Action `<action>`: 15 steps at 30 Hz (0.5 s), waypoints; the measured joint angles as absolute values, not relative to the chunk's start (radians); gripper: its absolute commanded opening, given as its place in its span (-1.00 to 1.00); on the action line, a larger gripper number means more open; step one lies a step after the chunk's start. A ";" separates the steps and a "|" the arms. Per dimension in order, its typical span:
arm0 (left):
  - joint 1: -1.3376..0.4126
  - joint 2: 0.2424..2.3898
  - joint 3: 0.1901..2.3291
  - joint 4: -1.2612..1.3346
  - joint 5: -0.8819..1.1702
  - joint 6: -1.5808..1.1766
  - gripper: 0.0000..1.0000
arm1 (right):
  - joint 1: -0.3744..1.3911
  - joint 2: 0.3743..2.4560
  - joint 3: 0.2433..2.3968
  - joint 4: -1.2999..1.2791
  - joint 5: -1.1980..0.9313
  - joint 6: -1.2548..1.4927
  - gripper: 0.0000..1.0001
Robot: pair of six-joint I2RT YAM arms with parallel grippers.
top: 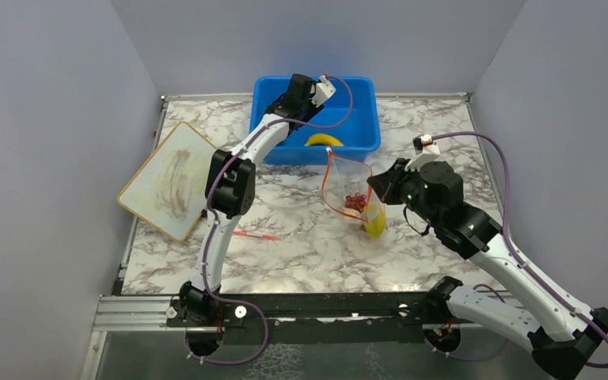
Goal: Place the food in the zip-top bag and seal the zipper
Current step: Pick up the fake vegetable from the bin.
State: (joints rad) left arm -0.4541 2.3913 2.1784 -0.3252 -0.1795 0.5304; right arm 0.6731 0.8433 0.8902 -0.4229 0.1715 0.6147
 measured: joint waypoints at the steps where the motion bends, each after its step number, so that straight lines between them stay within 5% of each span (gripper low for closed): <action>1: -0.450 2.410 2.191 -0.324 -0.188 0.540 0.15 | 0.673 0.847 0.895 -0.427 0.173 0.615 -0.98; 15: -0.400 2.582 2.299 -0.322 -0.249 0.701 0.16 | 0.673 0.945 0.955 -0.440 0.183 0.607 -0.98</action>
